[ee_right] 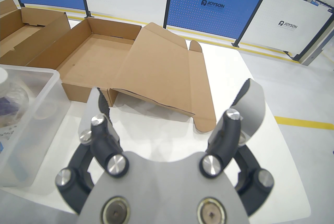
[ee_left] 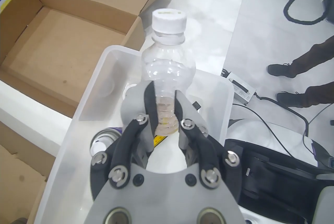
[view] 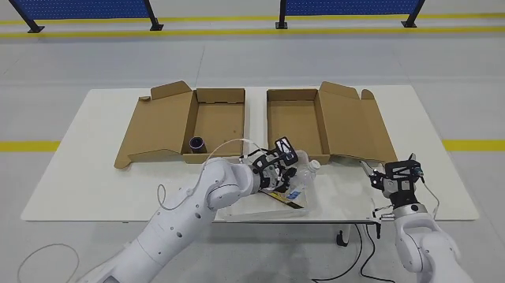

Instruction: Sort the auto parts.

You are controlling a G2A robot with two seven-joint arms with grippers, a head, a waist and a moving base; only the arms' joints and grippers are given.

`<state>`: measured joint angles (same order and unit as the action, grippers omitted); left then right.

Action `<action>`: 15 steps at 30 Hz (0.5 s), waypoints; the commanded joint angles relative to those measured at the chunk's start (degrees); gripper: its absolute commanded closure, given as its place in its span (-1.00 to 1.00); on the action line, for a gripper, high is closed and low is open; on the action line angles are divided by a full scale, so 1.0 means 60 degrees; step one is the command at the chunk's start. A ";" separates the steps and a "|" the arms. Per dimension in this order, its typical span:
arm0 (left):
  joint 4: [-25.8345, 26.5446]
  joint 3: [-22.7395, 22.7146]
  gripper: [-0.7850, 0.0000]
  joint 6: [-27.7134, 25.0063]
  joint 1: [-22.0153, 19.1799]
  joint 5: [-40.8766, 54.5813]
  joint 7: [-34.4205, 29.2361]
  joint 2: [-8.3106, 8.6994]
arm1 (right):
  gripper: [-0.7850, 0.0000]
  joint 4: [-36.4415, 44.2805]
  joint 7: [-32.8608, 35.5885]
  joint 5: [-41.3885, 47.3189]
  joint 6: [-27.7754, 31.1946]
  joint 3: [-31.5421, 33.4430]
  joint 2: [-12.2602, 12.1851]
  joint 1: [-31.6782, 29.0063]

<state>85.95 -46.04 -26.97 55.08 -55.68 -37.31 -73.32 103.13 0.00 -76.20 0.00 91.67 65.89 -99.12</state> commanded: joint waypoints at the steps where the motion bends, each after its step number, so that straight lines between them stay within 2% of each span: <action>1: 0.0126 -0.0151 1.00 -0.0030 0.0112 0.0034 -0.0031 0.0049 | -1.00 0.0000 0.0000 0.0000 0.0000 0.0000 0.0000 0.0000; 7: 0.0187 -0.0313 1.00 -0.0056 0.0257 0.0105 -0.0251 0.0110 | -1.00 0.0000 0.0000 0.0000 0.0000 0.0000 0.0000 0.0000; 8: 0.0187 -0.0302 0.80 -0.0055 0.0253 0.0094 -0.0297 0.0109 | -1.00 0.0000 0.0000 0.0000 0.0000 0.0000 0.0000 0.0000; 9: 0.0192 -0.0292 0.42 -0.0045 0.0242 0.0065 -0.0341 0.0109 | -1.00 0.0000 0.0000 0.0000 0.0000 0.0000 0.0000 0.0000; 11: 0.0188 -0.0274 0.07 -0.0022 0.0239 0.0060 -0.0403 0.0106 | -1.00 0.0000 0.0000 0.0000 0.0000 0.0000 0.0000 0.0000; 13: 0.0156 -0.0260 -1.00 -0.0030 0.0234 0.0100 -0.0463 0.0103 | -1.00 0.0000 0.0000 0.0000 0.0000 0.0000 0.0000 0.0000; 15: 0.0112 -0.0241 -1.00 -0.0061 0.0215 0.0138 -0.0540 0.0099 | -1.00 0.0000 0.0000 0.0000 0.0000 0.0000 0.0000 0.0000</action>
<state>86.74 -47.53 -27.24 56.44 -54.94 -40.35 -72.72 103.13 0.00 -76.20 0.00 91.67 65.89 -99.12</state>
